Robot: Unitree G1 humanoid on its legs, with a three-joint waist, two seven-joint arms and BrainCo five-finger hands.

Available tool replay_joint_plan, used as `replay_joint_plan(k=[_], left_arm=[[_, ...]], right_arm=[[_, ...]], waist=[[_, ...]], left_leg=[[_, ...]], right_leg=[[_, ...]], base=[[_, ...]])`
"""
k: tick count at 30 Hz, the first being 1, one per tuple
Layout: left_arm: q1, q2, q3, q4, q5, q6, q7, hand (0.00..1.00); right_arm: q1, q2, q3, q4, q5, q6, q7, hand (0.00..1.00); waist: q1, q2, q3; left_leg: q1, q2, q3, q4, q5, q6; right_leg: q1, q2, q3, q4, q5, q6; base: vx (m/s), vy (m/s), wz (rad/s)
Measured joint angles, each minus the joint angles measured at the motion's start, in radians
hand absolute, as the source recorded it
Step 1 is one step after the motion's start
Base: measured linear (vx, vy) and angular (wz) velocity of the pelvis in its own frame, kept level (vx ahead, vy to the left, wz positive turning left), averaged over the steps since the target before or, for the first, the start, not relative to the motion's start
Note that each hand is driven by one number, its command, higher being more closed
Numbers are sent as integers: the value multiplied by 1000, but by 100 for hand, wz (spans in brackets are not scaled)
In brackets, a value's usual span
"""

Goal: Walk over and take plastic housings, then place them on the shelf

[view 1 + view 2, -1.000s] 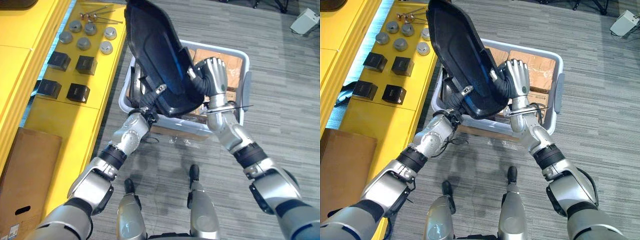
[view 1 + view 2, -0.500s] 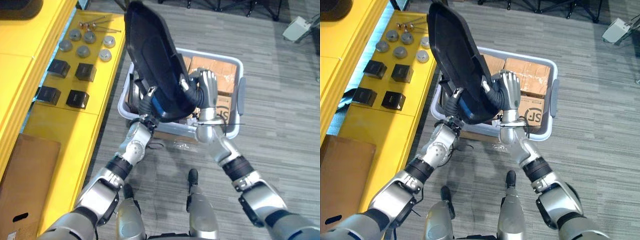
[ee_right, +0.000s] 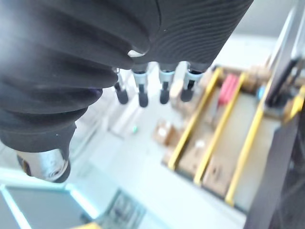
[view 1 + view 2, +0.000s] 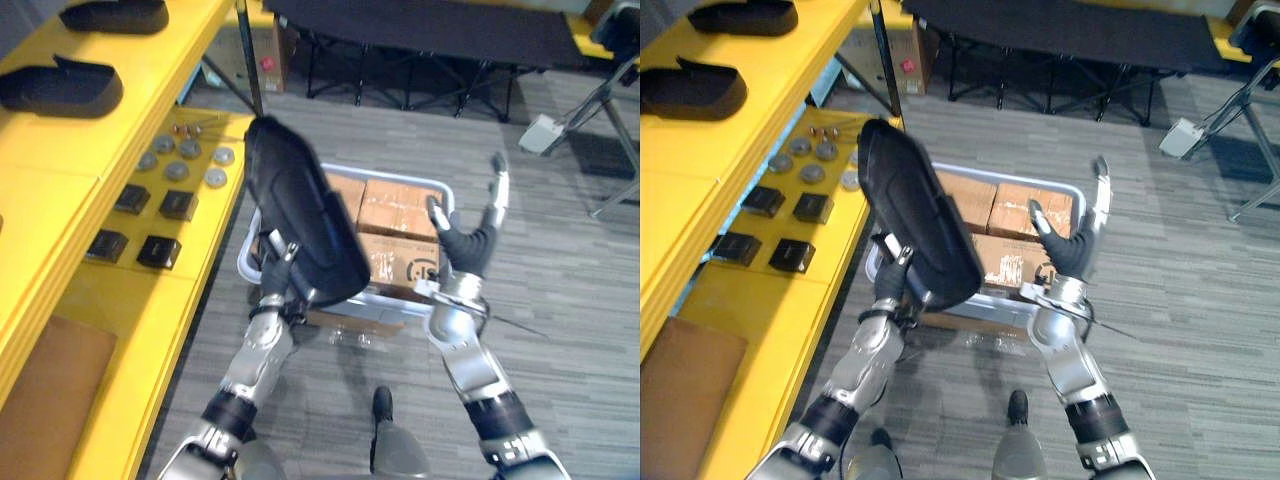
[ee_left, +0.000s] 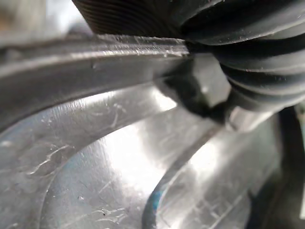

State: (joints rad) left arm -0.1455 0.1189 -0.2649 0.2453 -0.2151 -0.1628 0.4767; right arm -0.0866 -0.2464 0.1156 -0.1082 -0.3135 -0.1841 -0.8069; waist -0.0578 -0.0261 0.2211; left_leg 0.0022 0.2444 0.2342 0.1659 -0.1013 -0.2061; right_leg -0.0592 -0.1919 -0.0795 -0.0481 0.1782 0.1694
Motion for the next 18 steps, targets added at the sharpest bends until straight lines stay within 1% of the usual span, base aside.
replay_joint_plan(k=[1,2,4,5,6,8,9,10,11,12,14,15,18], left_arm=[[22,0,12,-30,57,0,24,100],[50,2,27,-70,140,0,58,100],[102,-1,58,-135,244,-13,111,100],[114,-1,70,-154,264,-18,122,100],[137,-3,96,-186,277,-41,144,100],[178,-13,128,-252,276,-77,159,100],[191,-16,132,-273,271,-89,157,100],[231,-28,133,-338,246,-123,140,100],[250,-35,132,-367,228,-138,128,100],[283,-53,130,-410,206,-166,102,100],[317,-59,125,-451,171,-196,71,100],[329,-59,125,-458,152,-209,59,100],[348,-59,126,-460,131,-213,52,100]], right_arm=[[32,0,-21,-8,20,-7,3,0],[75,0,-51,-9,39,-8,9,0],[167,6,-112,-8,104,-7,42,0],[191,9,-131,-7,124,-6,52,0],[231,19,-165,-1,169,-5,79,0],[309,52,-202,10,227,6,138,0],[332,66,-205,12,238,7,156,0],[390,101,-210,15,296,8,202,0],[411,116,-209,17,316,9,222,0],[445,144,-206,18,351,10,248,0],[472,175,-197,32,402,10,278,0],[475,183,-194,49,447,11,300,0],[475,190,-193,63,489,5,343,0]], waist=[[0,3,-7],[2,7,-14],[2,16,-46],[2,18,-53],[2,24,-58],[-9,32,-73],[-11,33,-75],[-11,34,-76],[-11,35,-78],[-11,36,-85],[-11,34,-94],[-10,32,-98],[-8,34,-113]], left_leg=[[2,0,-1,-1,0,0],[12,0,2,-5,0,-1],[19,0,9,-18,2,-3],[22,0,12,-20,2,-3],[33,0,22,-25,2,-3],[33,0,25,-28,1,-4],[35,0,26,-31,1,-5],[53,-1,33,-38,1,-6],[54,-1,37,-39,0,-7],[55,-1,40,-40,-3,-7],[58,-2,42,-41,-4,-7],[65,-3,44,-48,-4,-6],[67,-7,36,-55,-4,-6]], right_leg=[[3,0,-1,-1,-1,1],[10,0,0,-4,-1,1],[11,1,1,-10,-2,2],[11,1,3,-12,-2,2],[13,2,10,-13,-2,2],[14,2,13,-15,-3,4],[16,3,14,-16,-3,4],[23,4,21,-18,-4,5],[24,4,24,-19,-4,5],[24,3,26,-20,-4,5],[25,3,26,-23,-8,7],[28,3,26,-23,-12,9],[29,1,24,-23,-15,9]], base=[[0,0,0],[0,0,0],[10,15,-6],[23,12,-13],[9,10,-13],[-7,12,-8],[5,14,-8],[8,10,-10],[0,16,-12],[-12,13,-7],[-11,14,-5],[-6,8,-4],[-2,4,2]])
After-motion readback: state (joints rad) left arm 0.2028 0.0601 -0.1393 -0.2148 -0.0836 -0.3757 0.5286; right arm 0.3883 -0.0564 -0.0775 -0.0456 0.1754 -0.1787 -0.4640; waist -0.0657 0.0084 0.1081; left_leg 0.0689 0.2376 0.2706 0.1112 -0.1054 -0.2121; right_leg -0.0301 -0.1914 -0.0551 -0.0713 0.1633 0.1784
